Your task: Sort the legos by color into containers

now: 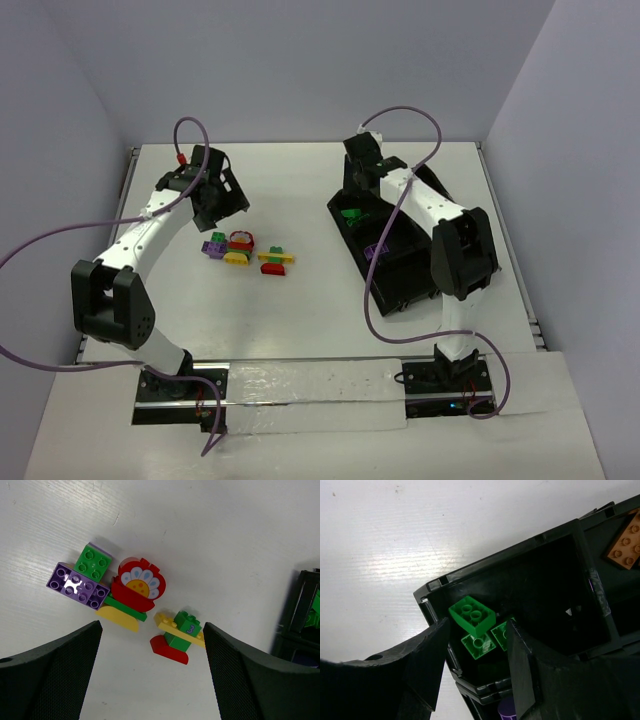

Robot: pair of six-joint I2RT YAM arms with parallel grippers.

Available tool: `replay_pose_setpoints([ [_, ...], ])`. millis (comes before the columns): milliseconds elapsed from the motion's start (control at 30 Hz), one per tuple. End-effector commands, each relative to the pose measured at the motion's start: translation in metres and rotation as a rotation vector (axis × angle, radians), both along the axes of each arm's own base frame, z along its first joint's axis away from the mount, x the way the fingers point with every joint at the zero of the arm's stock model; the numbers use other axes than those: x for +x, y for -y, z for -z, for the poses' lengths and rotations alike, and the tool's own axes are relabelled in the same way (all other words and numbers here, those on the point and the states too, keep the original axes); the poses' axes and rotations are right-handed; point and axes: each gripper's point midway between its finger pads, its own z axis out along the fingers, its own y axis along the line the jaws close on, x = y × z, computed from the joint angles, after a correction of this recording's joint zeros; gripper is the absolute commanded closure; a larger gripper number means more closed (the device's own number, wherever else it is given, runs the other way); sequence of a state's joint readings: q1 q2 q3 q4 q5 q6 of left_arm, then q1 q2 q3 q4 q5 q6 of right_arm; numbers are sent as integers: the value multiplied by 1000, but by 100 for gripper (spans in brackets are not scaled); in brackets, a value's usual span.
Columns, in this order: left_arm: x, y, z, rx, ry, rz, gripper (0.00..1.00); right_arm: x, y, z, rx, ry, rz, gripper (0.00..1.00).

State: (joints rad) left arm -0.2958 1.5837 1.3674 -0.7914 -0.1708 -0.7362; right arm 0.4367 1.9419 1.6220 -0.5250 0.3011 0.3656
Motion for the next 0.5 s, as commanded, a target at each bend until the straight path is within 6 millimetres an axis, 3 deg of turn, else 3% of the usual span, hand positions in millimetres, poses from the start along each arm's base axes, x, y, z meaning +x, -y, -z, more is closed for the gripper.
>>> replay_pose_setpoints([
  [0,9,5,-9,-2,34,27,10,4,-2,-38,11,82,-1,44],
  [67,9,7,-7,-8,35,50,10,-3,-12,-46,17,97,-50,45],
  [167,2,10,11,-12,-16,65,10,-28,-56,-50,-22,96,-209,45],
  [233,-3,13,19,-21,-36,88,11,-49,-84,-44,-27,78,-304,45],
  [267,-5,16,23,-23,-42,107,11,-54,-88,-41,-28,75,-317,44],
  [333,-13,23,24,-19,-32,170,12,-80,-113,-24,5,1,-381,44],
  [467,-31,22,35,-31,-62,162,12,-108,-144,-8,54,-67,-499,44],
])
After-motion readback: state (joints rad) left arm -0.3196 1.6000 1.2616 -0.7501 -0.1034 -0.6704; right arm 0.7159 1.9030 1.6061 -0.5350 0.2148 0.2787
